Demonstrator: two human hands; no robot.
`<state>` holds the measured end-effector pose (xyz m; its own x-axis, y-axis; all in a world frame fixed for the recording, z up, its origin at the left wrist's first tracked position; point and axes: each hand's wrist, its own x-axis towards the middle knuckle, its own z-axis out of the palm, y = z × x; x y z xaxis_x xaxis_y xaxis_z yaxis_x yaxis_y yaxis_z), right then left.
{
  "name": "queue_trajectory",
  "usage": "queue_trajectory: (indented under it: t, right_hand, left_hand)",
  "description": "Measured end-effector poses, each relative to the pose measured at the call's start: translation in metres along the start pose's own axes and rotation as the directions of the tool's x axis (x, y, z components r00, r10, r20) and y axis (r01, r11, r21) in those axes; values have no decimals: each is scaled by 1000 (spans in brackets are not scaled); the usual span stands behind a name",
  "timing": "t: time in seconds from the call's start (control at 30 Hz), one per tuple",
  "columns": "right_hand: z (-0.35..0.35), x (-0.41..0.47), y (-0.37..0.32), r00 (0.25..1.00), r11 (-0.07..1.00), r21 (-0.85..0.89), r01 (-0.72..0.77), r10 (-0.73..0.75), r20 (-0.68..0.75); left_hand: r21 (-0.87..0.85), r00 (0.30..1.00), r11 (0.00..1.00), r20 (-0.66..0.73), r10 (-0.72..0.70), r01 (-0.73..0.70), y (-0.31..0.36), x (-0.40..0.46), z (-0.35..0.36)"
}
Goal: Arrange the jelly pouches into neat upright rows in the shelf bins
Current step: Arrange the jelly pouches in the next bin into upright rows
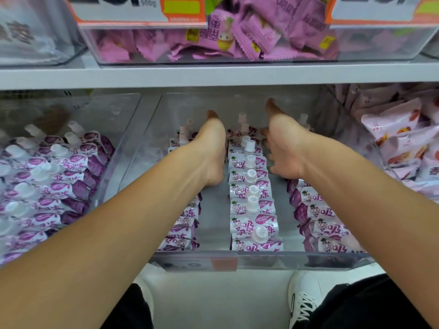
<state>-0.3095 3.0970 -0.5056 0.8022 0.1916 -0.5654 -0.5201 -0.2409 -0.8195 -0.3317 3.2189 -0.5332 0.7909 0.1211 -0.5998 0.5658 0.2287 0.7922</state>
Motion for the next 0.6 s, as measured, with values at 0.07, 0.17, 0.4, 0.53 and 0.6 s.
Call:
queue_trajectory:
  t: [0.07,0.17,0.4,0.53,0.6]
  right_hand:
    - [0,-19,2,975,966,-220,139,-172,-137]
    - [11,-60,13,850,707,-564,426,-526,-19]
    - [76,-84,25,875,990,-74,-119,140,463]
    - [102,-63,37,868,954,-127,-271,299,396]
    - [108,-60,39,862,947,-132,-292,321,393]
  left_hand:
    - [85,988,984,-17,156,-154,2,-19,-18]
    - [697,864,599,59,500,-394,-3,-63,-52]
    - [771,537,-283,611,582,-571,-27,-98,-124]
    - [625,326,-289,682,655,-725,-46,-102,-147]
    - [594,283,-280,678,679,-754,-51,-99,-153]
